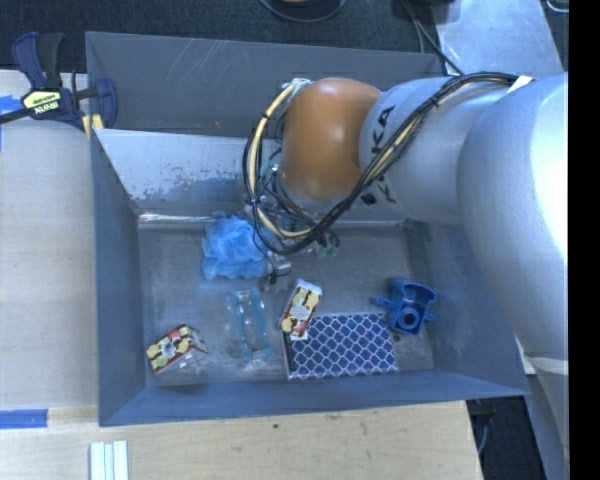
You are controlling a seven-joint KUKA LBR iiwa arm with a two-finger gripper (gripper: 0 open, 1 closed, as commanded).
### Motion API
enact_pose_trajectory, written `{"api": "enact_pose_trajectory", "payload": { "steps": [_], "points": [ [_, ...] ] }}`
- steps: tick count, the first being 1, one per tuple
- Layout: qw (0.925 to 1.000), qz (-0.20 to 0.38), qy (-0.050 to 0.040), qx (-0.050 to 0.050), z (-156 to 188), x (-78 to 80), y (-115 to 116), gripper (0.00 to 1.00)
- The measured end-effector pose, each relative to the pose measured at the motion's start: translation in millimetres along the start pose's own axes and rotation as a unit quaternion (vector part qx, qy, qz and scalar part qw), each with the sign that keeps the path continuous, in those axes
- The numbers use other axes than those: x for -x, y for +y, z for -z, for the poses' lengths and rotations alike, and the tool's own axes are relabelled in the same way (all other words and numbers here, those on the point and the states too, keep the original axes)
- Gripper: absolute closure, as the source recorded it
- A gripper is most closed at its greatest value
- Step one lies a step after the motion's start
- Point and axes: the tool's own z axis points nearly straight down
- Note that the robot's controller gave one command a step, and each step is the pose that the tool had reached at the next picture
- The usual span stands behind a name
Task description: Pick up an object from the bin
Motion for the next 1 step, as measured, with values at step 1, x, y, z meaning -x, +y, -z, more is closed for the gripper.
{"api": "enact_pose_trajectory", "payload": {
  "steps": [1],
  "points": [
    [1.0, 0.007, -0.006, 0.0, 2.1, -7.0, 8.9, 1.0]
  ]
}}
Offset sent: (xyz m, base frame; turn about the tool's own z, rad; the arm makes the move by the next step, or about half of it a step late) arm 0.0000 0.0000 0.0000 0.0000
